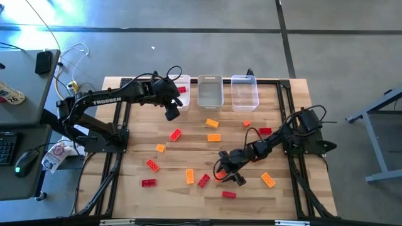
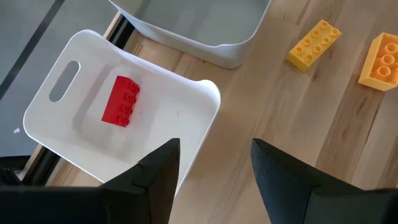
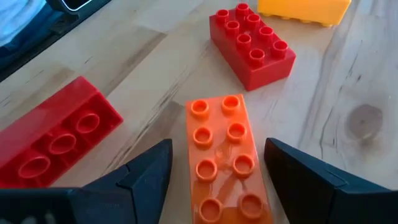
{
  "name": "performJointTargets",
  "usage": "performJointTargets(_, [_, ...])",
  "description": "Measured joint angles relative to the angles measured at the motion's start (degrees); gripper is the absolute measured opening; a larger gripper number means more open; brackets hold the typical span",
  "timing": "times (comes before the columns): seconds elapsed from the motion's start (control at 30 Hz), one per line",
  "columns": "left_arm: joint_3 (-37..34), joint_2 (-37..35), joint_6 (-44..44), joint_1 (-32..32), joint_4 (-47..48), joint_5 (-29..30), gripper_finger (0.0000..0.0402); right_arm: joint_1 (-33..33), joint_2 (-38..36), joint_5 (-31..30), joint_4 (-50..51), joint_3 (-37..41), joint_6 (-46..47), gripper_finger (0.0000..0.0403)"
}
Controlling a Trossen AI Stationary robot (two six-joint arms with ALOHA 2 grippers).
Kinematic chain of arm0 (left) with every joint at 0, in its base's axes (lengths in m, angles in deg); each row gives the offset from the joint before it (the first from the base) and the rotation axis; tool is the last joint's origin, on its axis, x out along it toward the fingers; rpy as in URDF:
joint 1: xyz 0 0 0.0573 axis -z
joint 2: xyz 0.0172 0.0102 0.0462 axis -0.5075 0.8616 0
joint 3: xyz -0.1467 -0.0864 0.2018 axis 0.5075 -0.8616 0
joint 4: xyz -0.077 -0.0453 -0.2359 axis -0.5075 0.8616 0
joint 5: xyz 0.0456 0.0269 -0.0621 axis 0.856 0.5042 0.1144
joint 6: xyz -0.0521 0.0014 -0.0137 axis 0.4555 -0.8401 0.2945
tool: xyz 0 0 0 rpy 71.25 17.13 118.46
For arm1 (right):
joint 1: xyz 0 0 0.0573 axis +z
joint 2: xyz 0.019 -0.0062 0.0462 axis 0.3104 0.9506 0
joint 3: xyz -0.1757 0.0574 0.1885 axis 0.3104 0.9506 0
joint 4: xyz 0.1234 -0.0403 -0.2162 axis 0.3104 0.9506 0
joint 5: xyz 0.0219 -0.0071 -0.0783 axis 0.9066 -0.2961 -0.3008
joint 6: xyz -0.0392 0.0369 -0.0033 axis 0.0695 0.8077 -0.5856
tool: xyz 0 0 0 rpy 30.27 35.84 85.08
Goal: Sort & place blocks by color
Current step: Put the orange game piece into the transparent bin
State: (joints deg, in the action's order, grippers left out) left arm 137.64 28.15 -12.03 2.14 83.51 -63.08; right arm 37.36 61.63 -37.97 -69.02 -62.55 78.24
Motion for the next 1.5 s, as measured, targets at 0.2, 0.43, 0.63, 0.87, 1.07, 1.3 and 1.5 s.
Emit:
performJointTargets(0.2, [0.00,0.00,0.00,0.00,0.02,0.00,0.0184,-0.03,0.19,0.17,1.21,-1.23,-0.66,0.0231])
performJointTargets(0.43, [0.00,0.00,0.00,0.00,0.02,-0.02,0.0184,-0.92,0.17,0.73,1.93,-1.25,1.49,0.0122])
performJointTargets(0.63, [0.00,0.00,0.00,0.01,0.02,-0.02,0.0184,-1.81,-0.16,2.35,2.26,-1.23,1.79,0.0113])
performJointTargets(0.87, [0.00,0.00,0.00,0.00,0.02,-0.04,0.0184,-5.14,-7.14,0.33,9.50,-0.76,-0.52,0.0113])
performJointTargets(1.07, [0.00,0.00,0.00,0.01,-0.24,-0.04,0.0184,-9.06,-16.42,-9.97,20.50,-0.84,-4.62,0.0113])
performJointTargets(1.3, [0.00,0.00,0.00,0.02,-0.26,-0.07,0.0184,-14.98,-27.65,-26.25,27.16,-0.88,-9.50,0.0113])
performJointTargets(1.5, [-0.02,0.00,0.00,0.01,-0.28,-0.20,0.0184,-21.51,-36.86,-37.62,28.15,-0.88,-10.48,0.0113])
